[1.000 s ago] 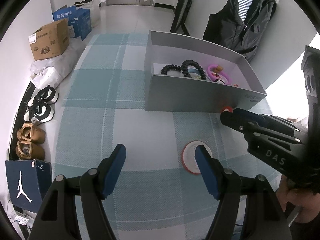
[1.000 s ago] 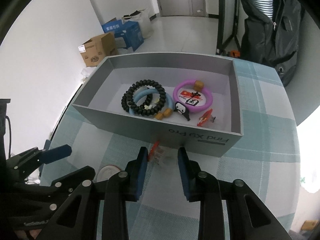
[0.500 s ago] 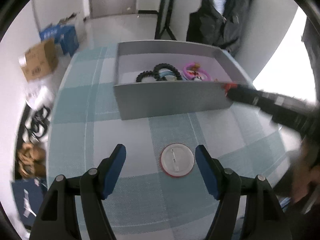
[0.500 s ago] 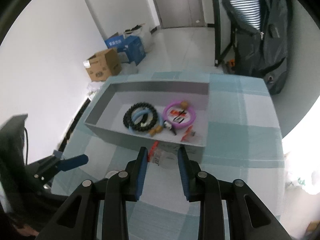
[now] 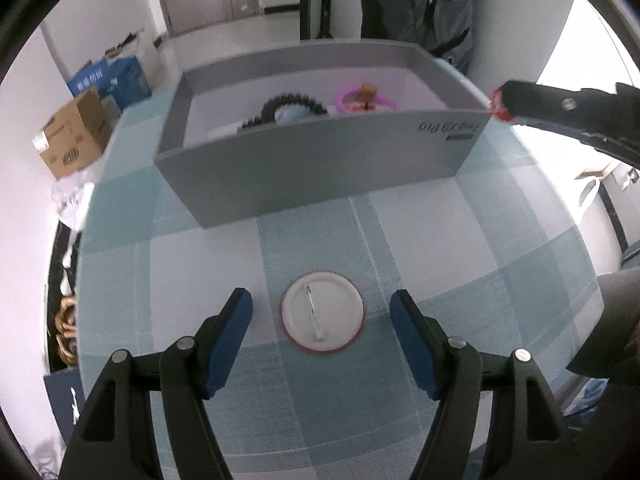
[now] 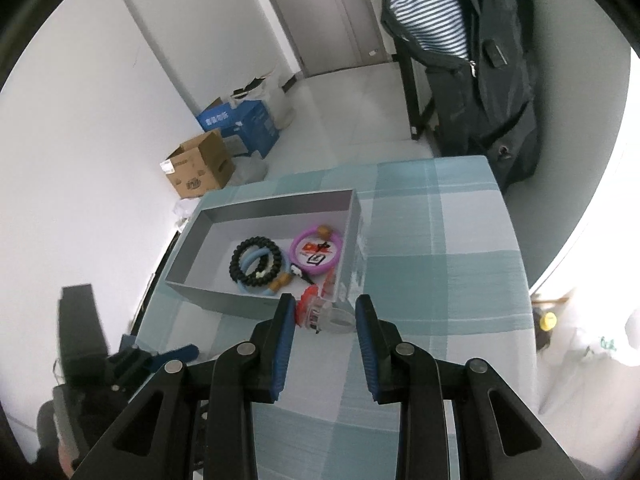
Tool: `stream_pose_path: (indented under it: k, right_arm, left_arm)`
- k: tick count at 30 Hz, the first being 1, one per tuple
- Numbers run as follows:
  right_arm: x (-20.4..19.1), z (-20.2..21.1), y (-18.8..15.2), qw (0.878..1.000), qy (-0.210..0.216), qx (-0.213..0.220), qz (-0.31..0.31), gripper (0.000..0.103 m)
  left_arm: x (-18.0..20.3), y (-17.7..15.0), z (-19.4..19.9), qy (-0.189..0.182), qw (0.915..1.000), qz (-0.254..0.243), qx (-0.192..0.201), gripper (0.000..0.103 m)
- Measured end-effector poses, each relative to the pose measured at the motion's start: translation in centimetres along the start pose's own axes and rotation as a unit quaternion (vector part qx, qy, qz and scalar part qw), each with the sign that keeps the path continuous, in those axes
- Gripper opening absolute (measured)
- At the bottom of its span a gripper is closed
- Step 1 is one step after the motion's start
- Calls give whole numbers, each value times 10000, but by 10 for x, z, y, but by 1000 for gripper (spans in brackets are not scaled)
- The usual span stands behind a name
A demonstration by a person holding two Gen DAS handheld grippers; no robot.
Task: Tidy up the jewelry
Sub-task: 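Grasp the white round badge with the left gripper while the right gripper holds the red charm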
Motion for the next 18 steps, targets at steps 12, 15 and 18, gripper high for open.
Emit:
stream_pose_path:
  k: [12, 15, 18]
  right_arm:
    - [1, 7, 4, 9999, 78, 87, -37, 29]
    - [1, 7, 4, 9999, 79, 88, -40, 29]
    - [1, 7, 4, 9999, 71, 89, -41, 29]
  left_arm:
    - [9, 1, 5, -25, 9996, -244, 107, 37]
    - [9, 1, 4, -67, 9997, -206, 81, 37]
    - [10, 2, 4, -57, 9997, -214, 80, 37]
Point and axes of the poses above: each gripper's, at about its wrist camera, not at the fingertips, and z roughly against the way its jaws point, x to its right, y to its top, the point moved 7 cm from there along -z, roughly the way its jaws point, and after that the axes turned 10 degrees about y, right-handed, at the moved point
